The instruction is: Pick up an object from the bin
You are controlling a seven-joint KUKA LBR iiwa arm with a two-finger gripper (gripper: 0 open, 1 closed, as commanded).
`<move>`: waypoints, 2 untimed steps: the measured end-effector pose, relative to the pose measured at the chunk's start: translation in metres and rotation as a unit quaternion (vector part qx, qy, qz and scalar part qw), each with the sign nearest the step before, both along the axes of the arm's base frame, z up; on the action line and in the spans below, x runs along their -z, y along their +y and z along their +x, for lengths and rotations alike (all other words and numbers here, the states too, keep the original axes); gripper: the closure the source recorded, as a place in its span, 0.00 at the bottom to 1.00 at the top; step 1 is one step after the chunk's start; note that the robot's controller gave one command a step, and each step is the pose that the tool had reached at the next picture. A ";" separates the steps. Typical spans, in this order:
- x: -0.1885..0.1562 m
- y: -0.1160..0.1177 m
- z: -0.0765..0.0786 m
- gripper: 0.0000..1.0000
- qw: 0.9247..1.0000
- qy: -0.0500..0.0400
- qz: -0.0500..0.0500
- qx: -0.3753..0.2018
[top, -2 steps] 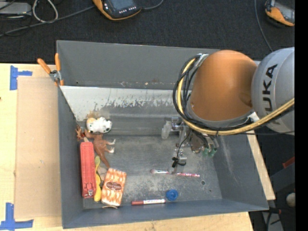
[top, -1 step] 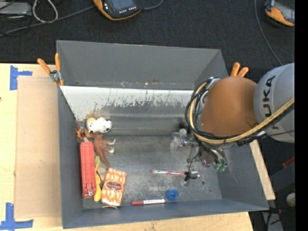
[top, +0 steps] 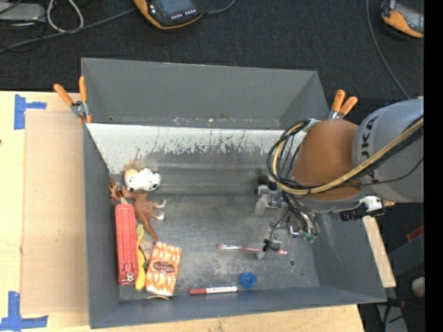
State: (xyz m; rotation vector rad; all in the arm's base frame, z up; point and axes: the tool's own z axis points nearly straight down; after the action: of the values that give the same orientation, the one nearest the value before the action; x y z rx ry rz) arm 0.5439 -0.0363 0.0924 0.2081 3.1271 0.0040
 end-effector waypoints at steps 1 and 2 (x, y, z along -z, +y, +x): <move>0.022 0.021 -0.015 0.00 0.999 0.005 0.000 -0.040; 0.023 0.026 -0.018 0.00 0.994 0.004 0.000 0.110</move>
Offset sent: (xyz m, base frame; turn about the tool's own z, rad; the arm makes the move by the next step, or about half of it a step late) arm -0.0183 0.0262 -0.0224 0.2506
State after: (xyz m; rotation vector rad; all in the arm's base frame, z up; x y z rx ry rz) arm 0.5260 -0.0102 0.0694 0.5524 3.0926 0.0032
